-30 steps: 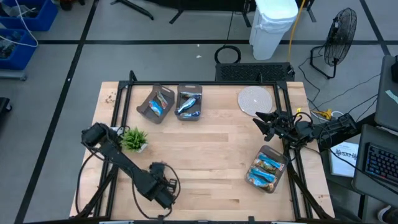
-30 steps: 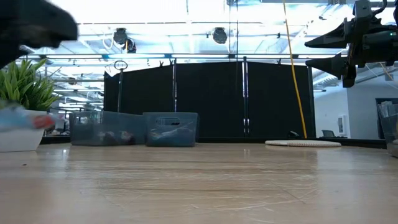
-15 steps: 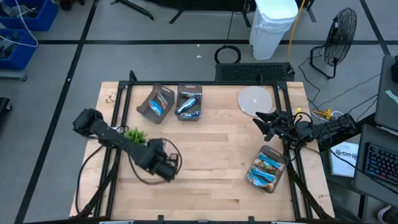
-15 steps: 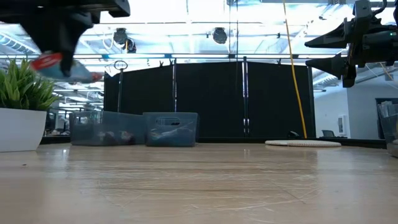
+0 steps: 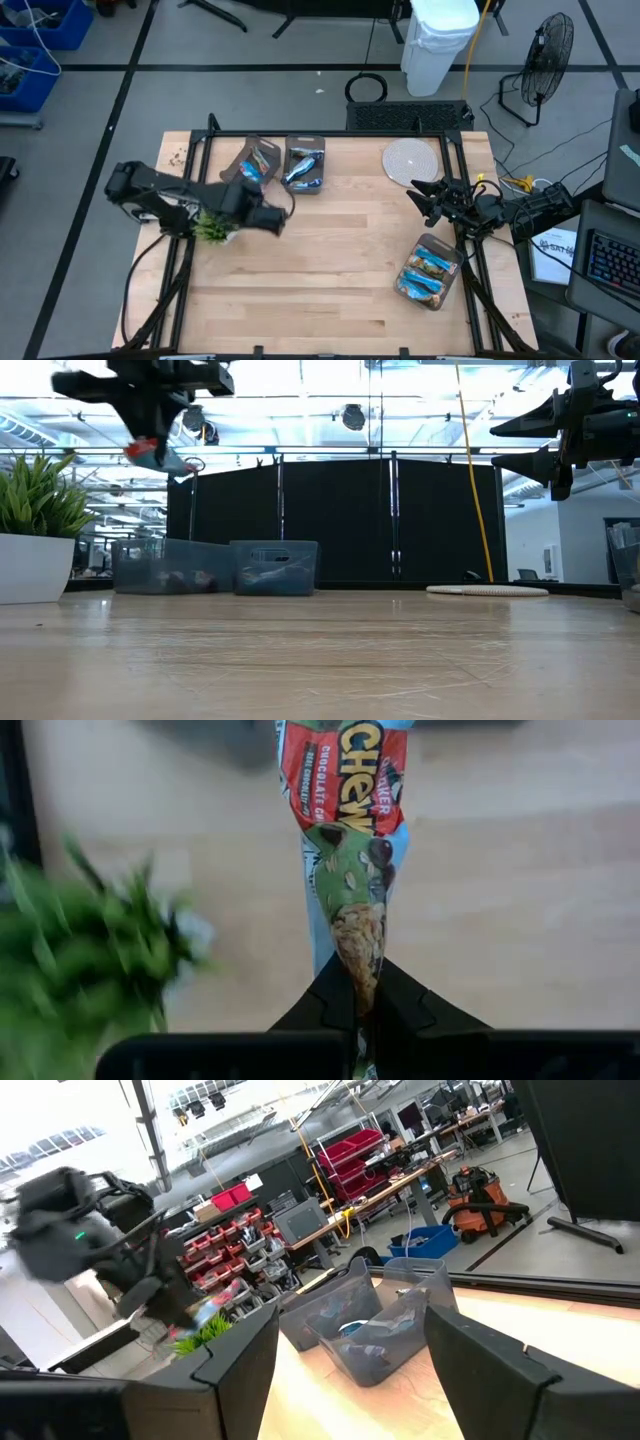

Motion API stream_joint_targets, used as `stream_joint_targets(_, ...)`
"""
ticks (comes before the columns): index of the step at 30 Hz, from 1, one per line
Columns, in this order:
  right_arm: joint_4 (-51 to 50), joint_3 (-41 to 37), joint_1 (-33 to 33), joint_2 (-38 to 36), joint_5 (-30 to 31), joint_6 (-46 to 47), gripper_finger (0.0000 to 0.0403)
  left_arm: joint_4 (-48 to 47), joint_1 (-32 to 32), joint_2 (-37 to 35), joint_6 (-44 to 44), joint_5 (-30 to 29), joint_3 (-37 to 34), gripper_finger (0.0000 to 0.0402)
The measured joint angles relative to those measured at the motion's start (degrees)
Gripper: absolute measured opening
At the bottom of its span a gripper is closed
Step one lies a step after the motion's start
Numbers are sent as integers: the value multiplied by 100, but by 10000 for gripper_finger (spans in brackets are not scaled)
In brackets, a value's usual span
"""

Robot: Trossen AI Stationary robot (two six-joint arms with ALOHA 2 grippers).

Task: Pick and place Granola Bars by type
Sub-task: Put the red granola bar into the top left black transparent bin

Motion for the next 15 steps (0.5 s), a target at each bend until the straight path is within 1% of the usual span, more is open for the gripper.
stream_joint_targets(4,0,1,0,1,0,0,242,-119,681,-112,1294,-92,0,12)
stream_joint_targets(10,0,1,-2,1,-2,-1,242,-133,1642,-124,3959,-308,94,12)
stream_joint_targets(15,0,1,-2,1,0,-2,242,-191,2370,-126,5945,-584,246,12)
